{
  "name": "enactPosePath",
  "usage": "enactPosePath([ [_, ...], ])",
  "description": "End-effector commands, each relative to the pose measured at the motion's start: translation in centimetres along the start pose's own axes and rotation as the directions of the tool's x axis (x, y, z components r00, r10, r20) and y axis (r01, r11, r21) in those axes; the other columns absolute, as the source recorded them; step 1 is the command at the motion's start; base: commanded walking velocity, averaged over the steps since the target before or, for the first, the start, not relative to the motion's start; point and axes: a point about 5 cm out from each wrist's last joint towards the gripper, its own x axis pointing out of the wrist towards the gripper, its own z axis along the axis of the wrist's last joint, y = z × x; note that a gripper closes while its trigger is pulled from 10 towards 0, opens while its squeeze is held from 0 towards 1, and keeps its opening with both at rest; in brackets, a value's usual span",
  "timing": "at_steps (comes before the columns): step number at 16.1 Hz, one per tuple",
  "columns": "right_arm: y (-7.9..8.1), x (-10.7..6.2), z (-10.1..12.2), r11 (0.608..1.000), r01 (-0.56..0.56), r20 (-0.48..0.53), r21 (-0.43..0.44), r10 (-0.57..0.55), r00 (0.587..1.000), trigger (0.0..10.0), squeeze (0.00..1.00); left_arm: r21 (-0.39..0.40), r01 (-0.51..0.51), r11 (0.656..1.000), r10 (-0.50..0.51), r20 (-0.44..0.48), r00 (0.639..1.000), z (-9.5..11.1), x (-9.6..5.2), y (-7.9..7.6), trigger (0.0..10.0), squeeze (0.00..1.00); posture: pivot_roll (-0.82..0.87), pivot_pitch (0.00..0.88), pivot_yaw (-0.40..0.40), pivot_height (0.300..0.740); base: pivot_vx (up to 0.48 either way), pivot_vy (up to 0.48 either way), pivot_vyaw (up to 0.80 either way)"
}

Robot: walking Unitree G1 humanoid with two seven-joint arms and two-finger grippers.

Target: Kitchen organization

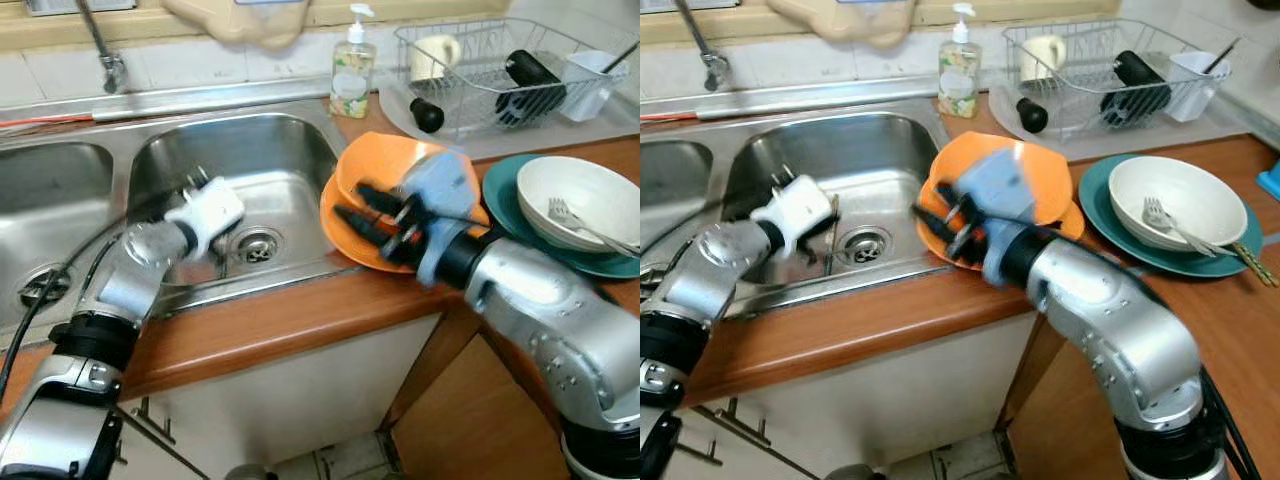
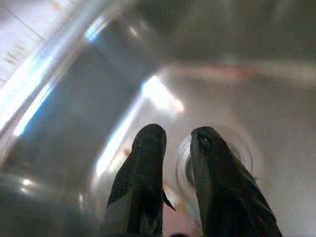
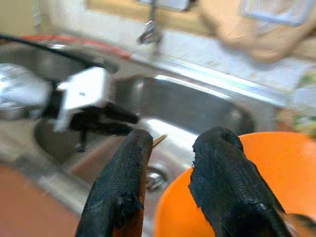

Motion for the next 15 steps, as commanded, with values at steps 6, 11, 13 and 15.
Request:
enactPosePath([
  [6, -3.4, -1.6, -0.1, 0.963, 0.256, 0.048, 0.091, -0.261, 0.964, 10.0, 1.0, -0.316, 0.001, 0.949, 0.12, 0.363, 0.924, 3.6, -2.4, 0.1, 10.0, 0.0, -0.05, 0.0, 0.04, 0.74, 0.0, 0.0, 0.0],
  [11, -2.2, -1.3, -0.7, 0.973, 0.21, 0.025, 0.091, -0.213, 0.977, 10.0, 1.0, -0.379, 0.066, 0.923, 0.119, 0.443, 0.889, 4.7, -3.6, -2.4, 10.0, 0.0, -0.05, 0.0, 0.039, 0.74, 0.0, 0.0, 0.0],
  [13, -1.7, -1.1, -1.3, 0.974, 0.21, -0.006, 0.084, -0.21, 0.978, 10.0, 1.0, -0.367, 0.129, 0.921, 0.048, 0.436, 0.899, 4.5, -4.1, -3.5, 10.0, 0.0, -0.04, 0.0, 0.038, 0.74, 0.0, 0.0, 0.0],
  [15, -1.3, -0.8, -2.1, 0.972, 0.226, -0.05, 0.066, -0.223, 0.974, 10.0, 0.77, -0.367, 0.278, 0.888, -0.074, 0.483, 0.872, 5.1, -5.4, -4.9, 10.0, 1.0, -0.04, 0.0, 0.041, 0.74, 0.0, 0.0, 0.0],
])
